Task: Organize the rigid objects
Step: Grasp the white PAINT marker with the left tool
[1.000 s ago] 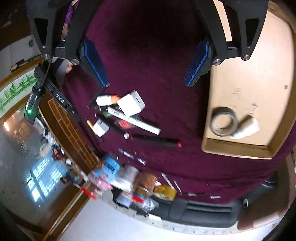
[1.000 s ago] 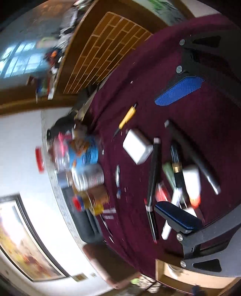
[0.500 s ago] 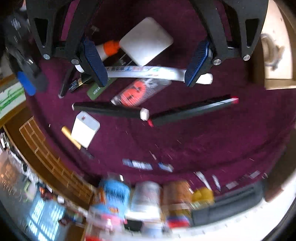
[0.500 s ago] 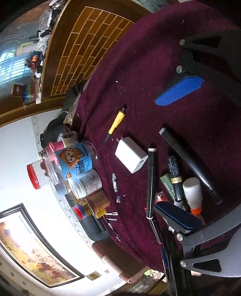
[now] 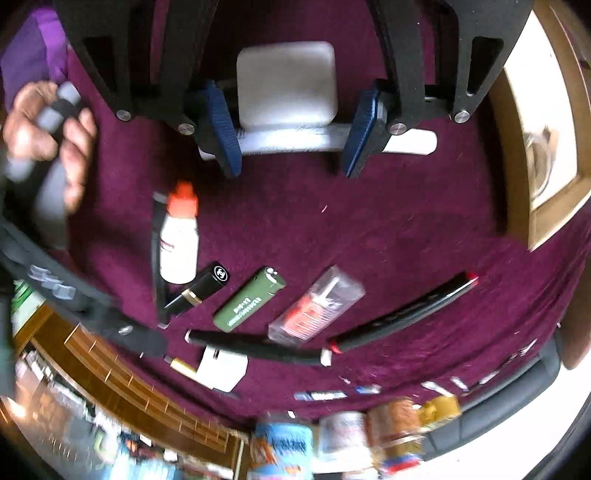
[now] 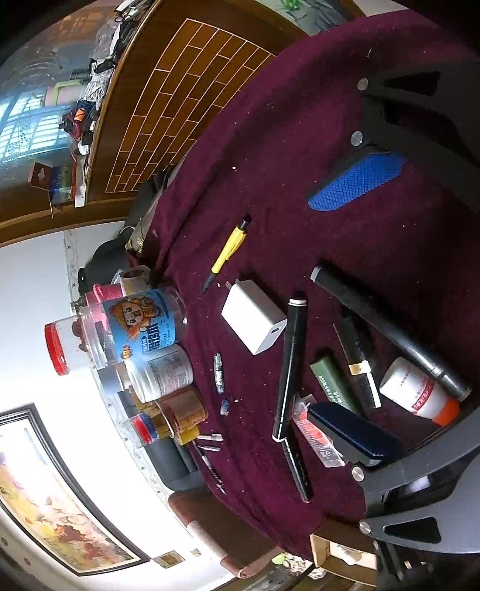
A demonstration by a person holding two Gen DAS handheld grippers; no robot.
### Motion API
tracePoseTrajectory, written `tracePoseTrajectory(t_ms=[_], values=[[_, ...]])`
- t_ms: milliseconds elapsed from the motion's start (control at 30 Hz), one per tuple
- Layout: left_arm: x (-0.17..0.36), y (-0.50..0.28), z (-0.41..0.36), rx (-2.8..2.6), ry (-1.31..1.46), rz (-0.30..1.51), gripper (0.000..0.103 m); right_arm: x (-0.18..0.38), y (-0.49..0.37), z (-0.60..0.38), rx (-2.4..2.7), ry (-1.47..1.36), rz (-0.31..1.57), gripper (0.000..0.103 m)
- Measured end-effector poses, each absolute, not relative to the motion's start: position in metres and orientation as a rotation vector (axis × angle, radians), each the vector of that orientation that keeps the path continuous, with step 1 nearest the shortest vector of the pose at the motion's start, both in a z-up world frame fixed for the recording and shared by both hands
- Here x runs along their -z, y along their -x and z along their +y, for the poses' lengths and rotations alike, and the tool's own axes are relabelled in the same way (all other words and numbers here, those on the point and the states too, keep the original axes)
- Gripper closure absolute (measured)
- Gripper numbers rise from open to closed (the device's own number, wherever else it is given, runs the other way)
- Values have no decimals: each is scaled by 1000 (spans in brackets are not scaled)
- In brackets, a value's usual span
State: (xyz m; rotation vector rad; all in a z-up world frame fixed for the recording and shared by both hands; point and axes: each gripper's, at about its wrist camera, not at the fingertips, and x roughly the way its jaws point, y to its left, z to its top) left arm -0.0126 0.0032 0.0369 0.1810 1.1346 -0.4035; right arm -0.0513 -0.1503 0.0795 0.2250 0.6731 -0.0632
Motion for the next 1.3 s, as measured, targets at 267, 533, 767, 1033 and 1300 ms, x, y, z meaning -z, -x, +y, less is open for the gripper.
tracePoseTrajectory(t_ms=[267,533,767,1033,1300], values=[[-61,38,49,377,19,1093,39,-77,51,-155,73,-242,684,0],[-16,37,26,427,98,1163,35,-74,49,-153,85,-222,697,0],[-53,81,-16,647,-107,1036,35,-73,49,-153,81,-225,706,0],[-46,37,-16,545,-441,959,35,-73,50,-154,84,-238,707,0],[-21,26,-7,616,-423,1113,91,-68,46,-152,109,-221,734,0]])
